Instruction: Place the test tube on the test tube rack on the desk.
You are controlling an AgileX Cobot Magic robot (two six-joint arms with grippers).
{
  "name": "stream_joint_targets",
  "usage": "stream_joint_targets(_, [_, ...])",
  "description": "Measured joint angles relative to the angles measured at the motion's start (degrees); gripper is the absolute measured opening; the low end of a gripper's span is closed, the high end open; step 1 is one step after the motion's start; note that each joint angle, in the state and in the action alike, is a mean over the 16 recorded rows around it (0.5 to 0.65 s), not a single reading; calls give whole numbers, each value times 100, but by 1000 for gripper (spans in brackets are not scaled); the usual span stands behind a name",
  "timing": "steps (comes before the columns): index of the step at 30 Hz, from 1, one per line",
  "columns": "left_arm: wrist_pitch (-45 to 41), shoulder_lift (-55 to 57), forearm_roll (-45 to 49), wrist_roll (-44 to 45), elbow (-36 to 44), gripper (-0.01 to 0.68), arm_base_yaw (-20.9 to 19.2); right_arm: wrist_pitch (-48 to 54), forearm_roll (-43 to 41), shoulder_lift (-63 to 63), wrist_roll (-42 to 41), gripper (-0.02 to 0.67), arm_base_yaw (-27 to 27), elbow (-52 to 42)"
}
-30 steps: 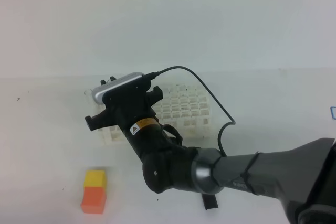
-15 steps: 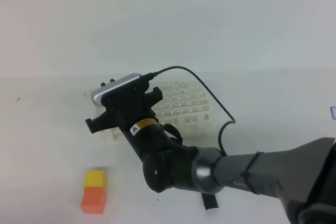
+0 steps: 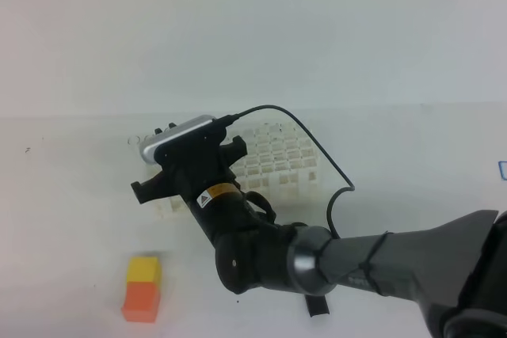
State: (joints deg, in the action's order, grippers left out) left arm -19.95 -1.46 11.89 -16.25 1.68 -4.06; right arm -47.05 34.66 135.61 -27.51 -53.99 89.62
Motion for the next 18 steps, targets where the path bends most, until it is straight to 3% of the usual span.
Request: stream_joint_targets(18, [-4,-8,0,-1,4,-1,1,50,239,15,-62,139,0,0])
